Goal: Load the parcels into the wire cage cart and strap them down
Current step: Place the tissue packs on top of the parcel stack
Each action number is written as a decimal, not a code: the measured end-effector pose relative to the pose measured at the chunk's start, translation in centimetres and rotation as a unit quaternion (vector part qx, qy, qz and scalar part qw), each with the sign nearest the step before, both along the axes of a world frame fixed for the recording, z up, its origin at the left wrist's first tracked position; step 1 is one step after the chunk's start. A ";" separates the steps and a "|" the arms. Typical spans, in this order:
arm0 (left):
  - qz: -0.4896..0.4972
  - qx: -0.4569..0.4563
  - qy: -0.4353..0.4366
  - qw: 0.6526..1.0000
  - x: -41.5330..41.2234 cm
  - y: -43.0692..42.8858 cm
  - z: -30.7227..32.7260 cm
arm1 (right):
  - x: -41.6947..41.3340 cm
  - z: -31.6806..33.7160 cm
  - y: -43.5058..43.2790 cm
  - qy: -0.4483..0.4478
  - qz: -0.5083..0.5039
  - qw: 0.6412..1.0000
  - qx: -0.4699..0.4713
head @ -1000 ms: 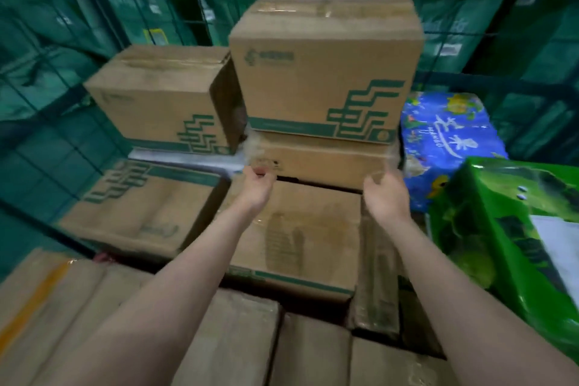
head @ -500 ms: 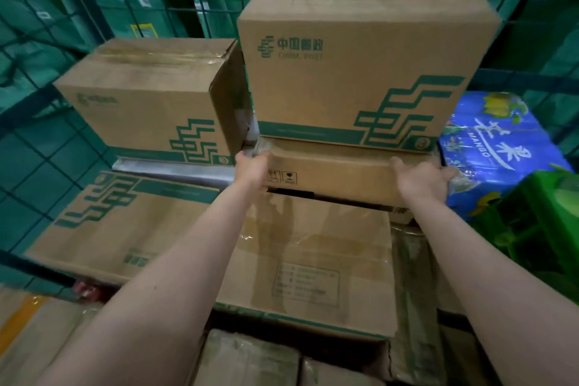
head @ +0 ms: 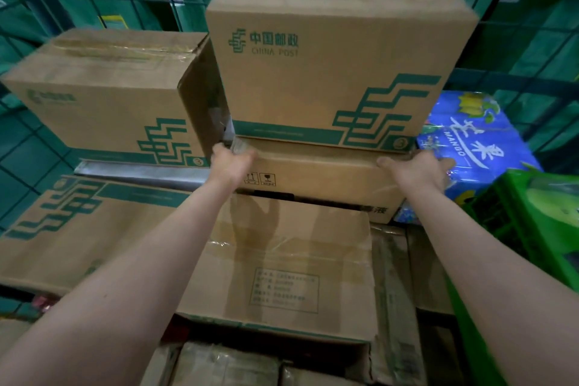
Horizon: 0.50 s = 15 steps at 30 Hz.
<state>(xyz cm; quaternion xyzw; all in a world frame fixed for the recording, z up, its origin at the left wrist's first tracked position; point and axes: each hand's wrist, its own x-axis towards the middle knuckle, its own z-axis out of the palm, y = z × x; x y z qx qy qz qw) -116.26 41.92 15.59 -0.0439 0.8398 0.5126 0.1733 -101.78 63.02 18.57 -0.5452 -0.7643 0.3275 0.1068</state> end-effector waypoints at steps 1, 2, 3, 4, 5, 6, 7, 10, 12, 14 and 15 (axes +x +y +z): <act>0.023 0.004 0.011 1.000 -0.3 0.1 0.5 | -0.1 0.2 0.2 0.005 0.000 1.000 0.001; 0.040 0.020 0.021 0.999 -0.7 0.2 1.2 | -0.3 0.5 0.1 0.025 0.000 1.000 0.002; 0.042 0.043 0.030 0.998 -1.1 0.3 1.9 | -0.6 0.7 0.1 0.059 0.002 0.998 -0.001; 0.028 0.067 0.037 0.997 -1.3 0.5 2.7 | -0.9 0.9 0.1 0.102 0.010 0.995 -0.009; 0.007 0.089 0.043 0.995 -1.3 0.8 3.4 | -1.2 1.1 0.1 0.142 0.018 0.989 -0.024; -0.009 0.104 0.048 0.993 -1.2 1.2 4.1 | -1.4 1.4 0.2 0.168 0.022 0.985 -0.043; -0.012 0.118 0.051 0.992 -1.3 1.5 4.6 | -1.6 1.7 0.2 0.182 0.024 0.981 -0.060; 0.024 0.155 0.051 0.986 -1.8 1.5 5.5 | -1.7 1.9 -0.2 0.192 0.039 0.978 -0.076; 0.056 0.161 0.051 0.984 -2.4 0.3 5.5 | -2.2 1.7 -1.1 0.194 0.073 0.974 -0.085; 0.086 0.133 0.070 0.985 -3.1 -1.0 5.4 | -3.2 1.7 -2.2 0.194 0.111 0.969 -0.105; 0.097 0.107 0.081 0.986 -3.4 -1.5 5.3 | -3.7 1.7 -2.7 0.190 0.124 0.967 -0.114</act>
